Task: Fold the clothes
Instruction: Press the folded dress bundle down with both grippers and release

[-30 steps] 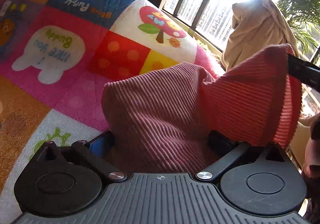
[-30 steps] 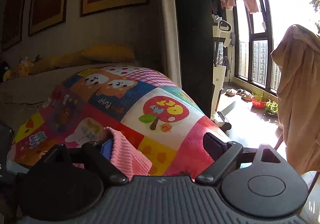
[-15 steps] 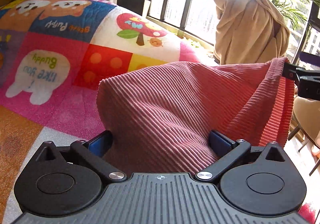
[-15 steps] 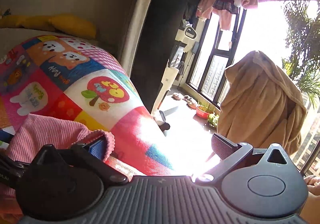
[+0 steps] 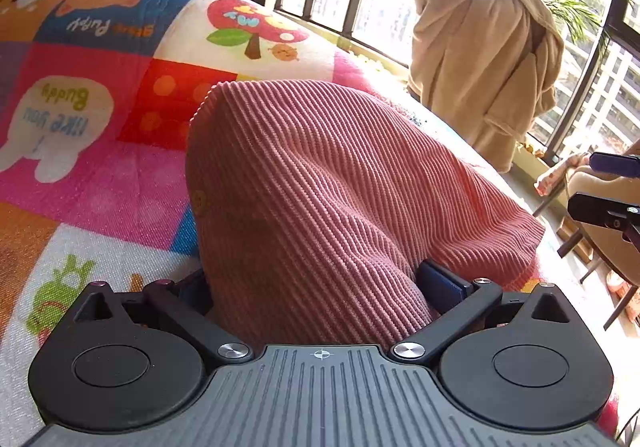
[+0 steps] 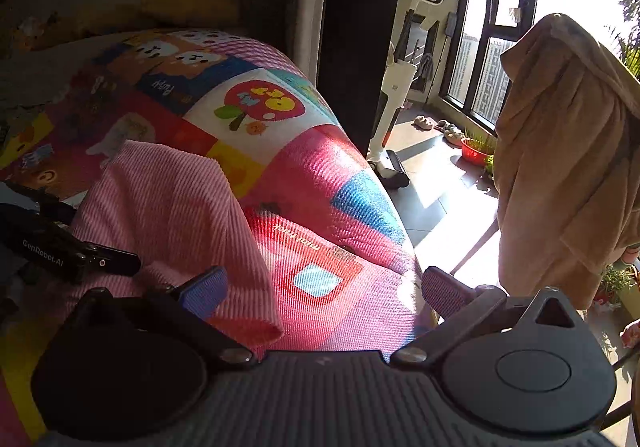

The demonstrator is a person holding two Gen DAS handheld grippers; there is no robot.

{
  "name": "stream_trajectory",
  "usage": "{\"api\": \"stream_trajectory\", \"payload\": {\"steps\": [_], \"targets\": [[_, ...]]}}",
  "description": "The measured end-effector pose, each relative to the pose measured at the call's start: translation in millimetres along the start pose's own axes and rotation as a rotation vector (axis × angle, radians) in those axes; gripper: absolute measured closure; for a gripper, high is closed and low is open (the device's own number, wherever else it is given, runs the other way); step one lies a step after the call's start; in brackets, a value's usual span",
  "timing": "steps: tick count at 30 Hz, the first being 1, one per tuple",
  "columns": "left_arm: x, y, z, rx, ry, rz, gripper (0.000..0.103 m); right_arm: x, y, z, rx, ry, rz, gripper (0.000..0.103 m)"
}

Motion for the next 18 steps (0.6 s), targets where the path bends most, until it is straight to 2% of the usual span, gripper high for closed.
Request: {"api": "stream_trajectory", "payload": {"steps": [4,6,8,13,15,17,18], "targets": [[-6.5,-10.2,-22.2,-0.081,-0.016,-0.034,0.0,4.0,-0.7,-9.3,0.029,0.048,0.003,0.0],[-12.4,-21.3,-36.8,-0.06,-0.003,-0.078,0.0,5.3,-3.4,-8.3,0.012,0.062,-0.002,0.0],[-18.4,-27.2,-46.2,-0.011,0.0,-0.077,0.0,7.7,-9.0,2.0,0.003,0.067,-0.001,0.0],[-36.7,-7.5,-45.7,0.003,-0.082,0.04,0.0,15.4,-30.8,38.1,0.038,0.057,-0.003,0.0],[-47.1,6.0,-40.3,-0.002,-0.126,0.097,0.0,13.6,-39.9,54.5,0.037,0.014,-0.026,0.0],[-56.9,18.5,-40.7,0.023,-0.124,0.167,0.0,4.3,-48.0,70.0,0.008,-0.053,-0.072,0.0],[-58.6,20.6,-43.0,0.011,-0.126,0.183,0.0,-2.7,-50.0,74.9,-0.009,-0.088,-0.096,0.0]]}}
Point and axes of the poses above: each gripper's, at about its wrist camera, not at the fingertips, and z roughly the way its jaws point, y to its right, x to its top, the point moved 1 cm from there along z, roughly the way its jaws point, and after that the axes turned 6 degrees about x, right-handed, at the moved point
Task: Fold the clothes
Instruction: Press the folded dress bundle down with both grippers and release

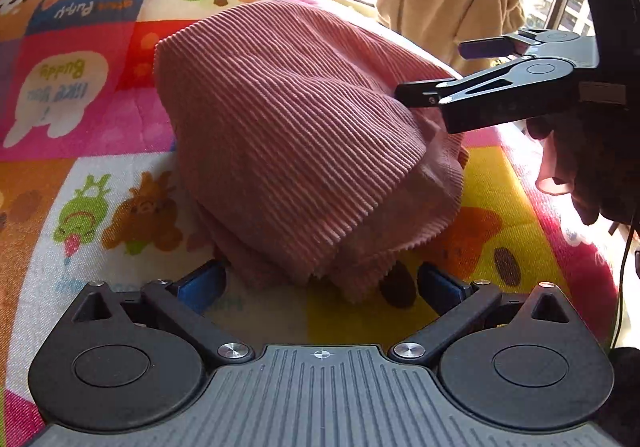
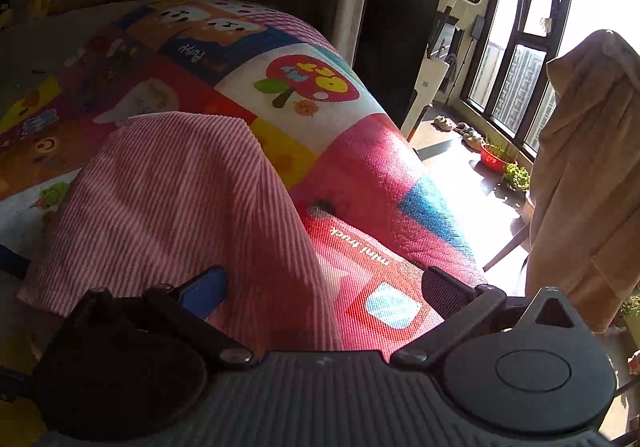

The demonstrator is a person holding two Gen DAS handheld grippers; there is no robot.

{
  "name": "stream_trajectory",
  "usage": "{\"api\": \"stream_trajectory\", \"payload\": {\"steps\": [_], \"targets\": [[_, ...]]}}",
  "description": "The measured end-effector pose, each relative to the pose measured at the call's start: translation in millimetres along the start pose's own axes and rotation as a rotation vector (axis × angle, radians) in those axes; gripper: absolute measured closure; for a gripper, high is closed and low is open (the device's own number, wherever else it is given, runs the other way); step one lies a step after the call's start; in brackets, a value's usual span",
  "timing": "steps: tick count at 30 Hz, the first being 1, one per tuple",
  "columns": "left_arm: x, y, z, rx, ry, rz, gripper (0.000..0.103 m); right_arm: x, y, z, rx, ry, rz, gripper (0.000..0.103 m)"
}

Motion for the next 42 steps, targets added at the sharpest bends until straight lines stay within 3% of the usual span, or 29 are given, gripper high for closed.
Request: {"api": "stream_trajectory", "payload": {"steps": [1,3,5,8,12,16,19,22,25,27,31,35,38,40,42], "targets": [[-1.5,2.1,-2.3,-0.012,-0.001,0.015,0.0,-7.6,-1.3,3.3,-0.011,-0.027,-0.015,0.0],[-1.2,-5.3,-12.9,-0.097,0.013,-0.023,0.0,-21.2,1.4,2.3,-0.013,-0.06,-0.016,0.0],[4.6,-18.7,-24.3,-0.129,0.049,-0.078,0.0,-28.5,8.6,-6.2,0.001,-0.061,0.005,0.0],[19.1,-45.3,-36.0,-0.073,0.132,-0.167,0.0,-25.1,21.5,-29.7,0.042,0.01,0.042,0.0],[41.3,-92.7,-37.3,0.064,0.223,-0.384,0.0,1.6,31.1,-51.1,0.093,0.146,0.102,0.0],[57.4,-136.9,-24.3,0.141,0.23,-0.583,0.0,44.3,28.0,-39.6,0.125,0.228,0.133,0.0],[66.4,-143.3,-7.2,0.152,0.199,-0.566,0.0,77.0,13.4,-10.2,0.15,0.237,0.135,0.0],[71.8,-128.0,8.2,0.122,0.171,-0.481,0.0,92.9,-7.6,22.6,0.151,0.195,0.091,0.0],[75.4,-110.7,13.7,0.114,0.189,-0.412,0.0,80.6,-22.0,49.8,0.127,0.103,0.019,0.0],[81.8,-99.0,17.1,0.064,0.191,-0.359,0.0,59.1,-20.2,66.4,0.074,0.028,-0.01,0.0],[87.5,-81.6,15.9,0.019,0.226,-0.294,0.0,31.0,8.6,76.7,0.042,-0.031,0.106,0.0],[80.9,-97.0,16.9,0.012,0.221,-0.4,0.0,17.3,22.5,76.7,0.011,-0.046,0.155,0.0],[70.5,-110.5,20.9,0.006,0.192,-0.476,0.0,17.5,16.5,72.3,-0.02,-0.027,0.117,0.0],[67.0,-113.3,21.4,0.0,0.187,-0.494,0.0,19.6,10.8,64.0,-0.051,0.001,0.086,0.0],[67.6,-110.9,25.4,0.045,0.178,-0.458,0.0,21.9,5.6,50.9,-0.059,0.04,0.065,0.0]]}}
Point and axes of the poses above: each gripper's, at about its wrist camera, not at the fingertips, and z roughly the way its jaws point, y to its right, x to its top, the point moved 1 cm from there along z, roughly the way its jaws point, and after that the axes turned 6 degrees about x, right-handed, at the moved point
